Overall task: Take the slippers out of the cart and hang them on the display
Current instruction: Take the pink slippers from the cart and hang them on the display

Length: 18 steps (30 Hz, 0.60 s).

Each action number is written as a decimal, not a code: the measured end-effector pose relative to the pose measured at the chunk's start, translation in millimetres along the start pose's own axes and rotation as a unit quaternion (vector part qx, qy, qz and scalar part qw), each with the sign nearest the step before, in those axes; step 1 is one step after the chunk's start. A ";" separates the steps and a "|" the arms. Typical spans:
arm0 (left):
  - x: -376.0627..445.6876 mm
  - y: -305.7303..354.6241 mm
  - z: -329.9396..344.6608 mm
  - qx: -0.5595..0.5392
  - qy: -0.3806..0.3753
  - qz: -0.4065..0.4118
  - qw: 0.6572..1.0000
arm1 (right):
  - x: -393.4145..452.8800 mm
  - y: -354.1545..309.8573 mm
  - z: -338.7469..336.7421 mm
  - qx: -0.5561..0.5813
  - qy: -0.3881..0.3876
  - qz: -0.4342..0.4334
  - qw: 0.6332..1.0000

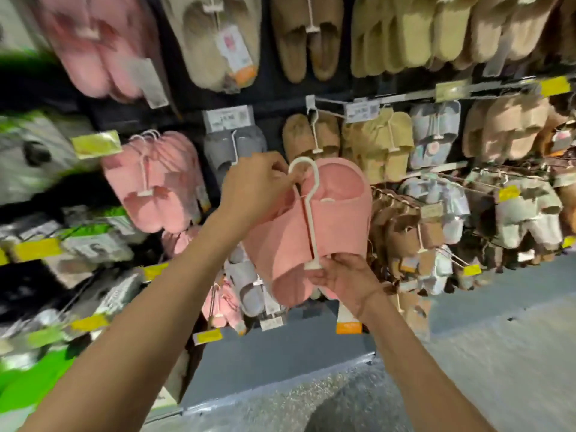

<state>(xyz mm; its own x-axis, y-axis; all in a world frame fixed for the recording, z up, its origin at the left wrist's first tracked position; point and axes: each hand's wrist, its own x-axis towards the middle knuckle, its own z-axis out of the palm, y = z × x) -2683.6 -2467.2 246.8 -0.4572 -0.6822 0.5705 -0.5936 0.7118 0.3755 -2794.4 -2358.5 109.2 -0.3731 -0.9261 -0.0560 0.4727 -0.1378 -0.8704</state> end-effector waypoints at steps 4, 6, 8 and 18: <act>6.0 -59.7 -11.3 0.000 0.034 -0.094 0.995 | 51.1 14.6 34.2 -0.021 -0.089 0.037 0.995; 11.8 -90.3 -15.1 -0.006 0.041 -0.142 0.989 | 73.4 20.3 52.5 -0.029 -0.115 0.051 0.992; 14.9 -120.6 -16.0 -0.017 0.053 -0.206 0.977 | 94.6 28.5 68.2 -0.039 -0.141 0.058 0.988; 9.6 -259.3 -26.0 -0.168 0.110 -0.379 0.904 | 162.6 82.3 159.3 -0.031 -0.190 0.117 0.974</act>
<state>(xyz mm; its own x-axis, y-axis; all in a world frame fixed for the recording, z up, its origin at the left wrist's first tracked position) -2516.9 -2654.0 173.9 0.1602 -0.9715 0.1748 -0.4297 0.0908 0.8984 -2688.9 -2576.4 106.4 0.0674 -0.9943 -0.0822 0.4562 0.1040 -0.8838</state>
